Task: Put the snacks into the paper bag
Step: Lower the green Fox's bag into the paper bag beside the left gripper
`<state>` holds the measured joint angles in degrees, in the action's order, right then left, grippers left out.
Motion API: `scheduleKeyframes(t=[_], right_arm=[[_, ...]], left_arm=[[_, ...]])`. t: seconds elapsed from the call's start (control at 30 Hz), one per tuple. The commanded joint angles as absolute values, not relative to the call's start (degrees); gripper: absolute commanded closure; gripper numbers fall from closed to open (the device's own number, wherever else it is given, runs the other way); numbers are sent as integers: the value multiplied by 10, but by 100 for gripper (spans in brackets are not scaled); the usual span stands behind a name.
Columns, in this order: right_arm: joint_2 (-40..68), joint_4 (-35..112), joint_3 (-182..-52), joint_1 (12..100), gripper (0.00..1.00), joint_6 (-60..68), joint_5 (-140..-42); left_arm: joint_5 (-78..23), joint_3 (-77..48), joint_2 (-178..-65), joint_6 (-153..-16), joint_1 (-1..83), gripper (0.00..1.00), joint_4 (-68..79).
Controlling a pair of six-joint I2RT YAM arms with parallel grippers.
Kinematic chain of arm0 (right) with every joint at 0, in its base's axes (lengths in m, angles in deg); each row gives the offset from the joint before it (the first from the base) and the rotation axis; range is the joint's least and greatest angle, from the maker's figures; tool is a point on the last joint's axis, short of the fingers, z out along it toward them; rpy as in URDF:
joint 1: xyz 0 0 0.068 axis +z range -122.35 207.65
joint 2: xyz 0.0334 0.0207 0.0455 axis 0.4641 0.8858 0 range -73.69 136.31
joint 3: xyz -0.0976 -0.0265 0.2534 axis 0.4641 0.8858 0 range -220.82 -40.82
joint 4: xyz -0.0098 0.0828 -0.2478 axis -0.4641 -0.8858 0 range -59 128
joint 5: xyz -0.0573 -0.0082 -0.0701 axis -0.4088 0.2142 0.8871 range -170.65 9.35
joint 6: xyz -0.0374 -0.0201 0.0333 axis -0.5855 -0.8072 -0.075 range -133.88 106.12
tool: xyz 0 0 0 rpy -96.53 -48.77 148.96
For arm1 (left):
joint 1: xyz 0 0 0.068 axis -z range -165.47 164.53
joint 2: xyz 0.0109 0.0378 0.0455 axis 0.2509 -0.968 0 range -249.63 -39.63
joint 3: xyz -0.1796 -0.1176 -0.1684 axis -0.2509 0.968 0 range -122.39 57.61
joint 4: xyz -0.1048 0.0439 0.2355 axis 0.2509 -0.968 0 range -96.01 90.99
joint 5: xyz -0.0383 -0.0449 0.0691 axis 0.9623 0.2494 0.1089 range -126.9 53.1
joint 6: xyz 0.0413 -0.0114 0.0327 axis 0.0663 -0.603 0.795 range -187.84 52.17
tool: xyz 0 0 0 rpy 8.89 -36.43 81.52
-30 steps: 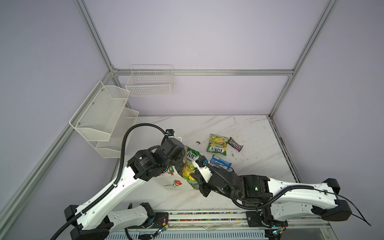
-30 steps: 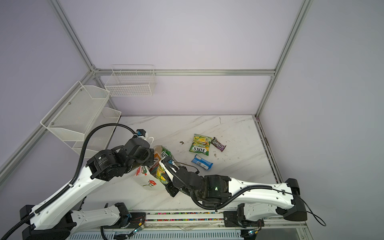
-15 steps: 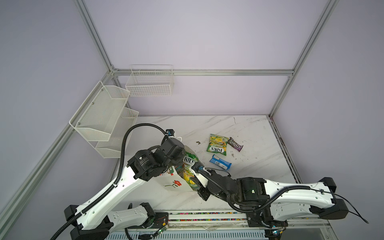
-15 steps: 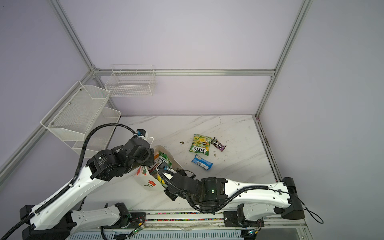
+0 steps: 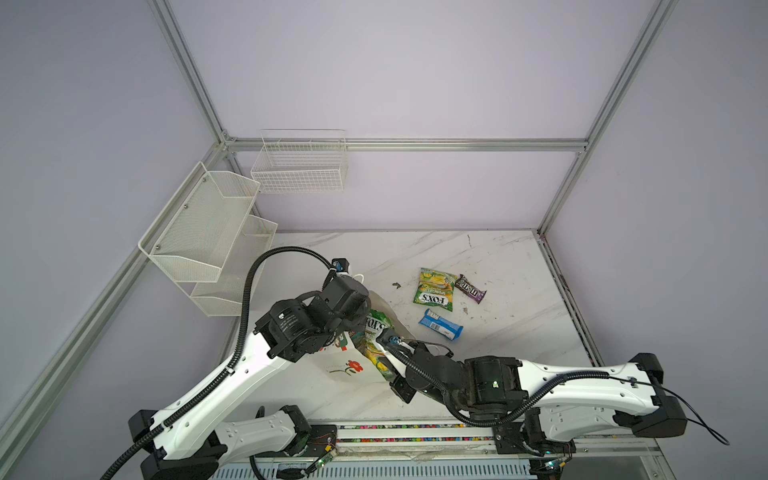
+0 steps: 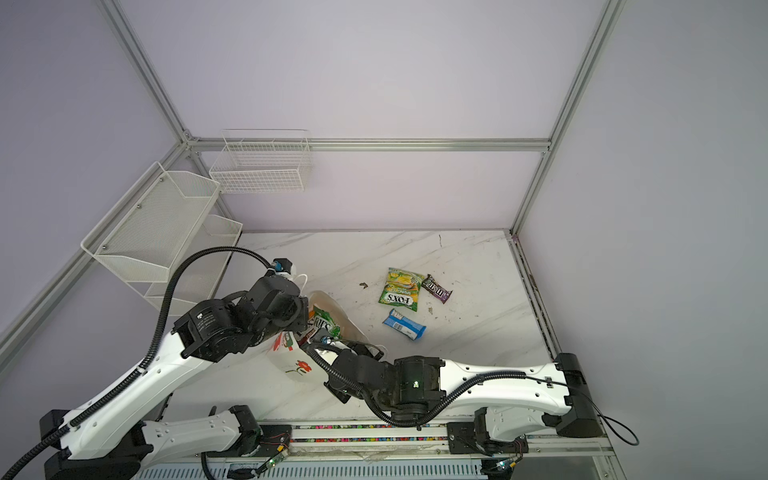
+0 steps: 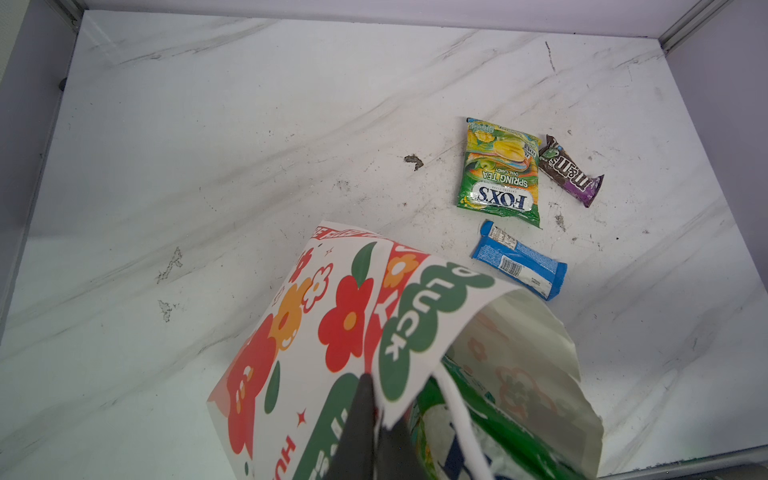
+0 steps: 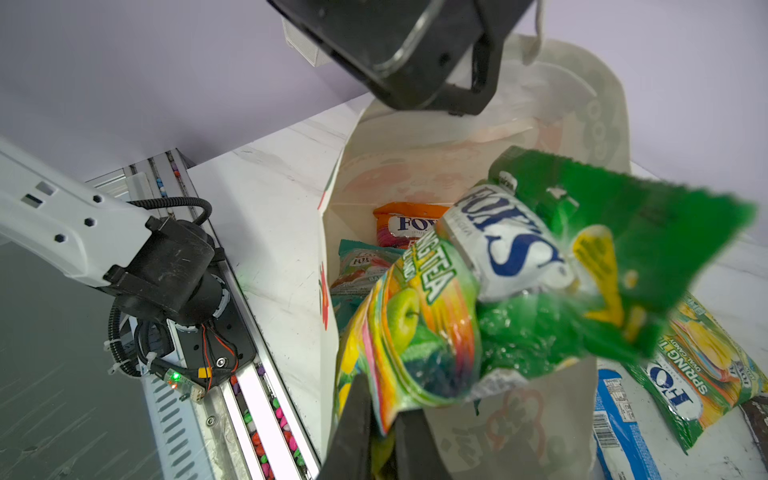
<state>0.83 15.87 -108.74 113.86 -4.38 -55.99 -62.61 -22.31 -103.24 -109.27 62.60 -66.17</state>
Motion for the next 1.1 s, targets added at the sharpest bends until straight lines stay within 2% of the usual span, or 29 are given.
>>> scheduleKeyframes(t=[0.0, 0.47, 1.07], right_arm=[[13, 169, -1114, 1142, 100, -53, -538], [17, 199, -1108, 1142, 98, -40, -501], [23, 239, -1098, 1142, 95, -48, -502]], left_arm=[[-634, -223, -1018, -1102, 626, 100, -615], [-634, -220, -1017, -1102, 626, 100, -614], [-636, -218, -1012, -1104, 626, 100, -614]])
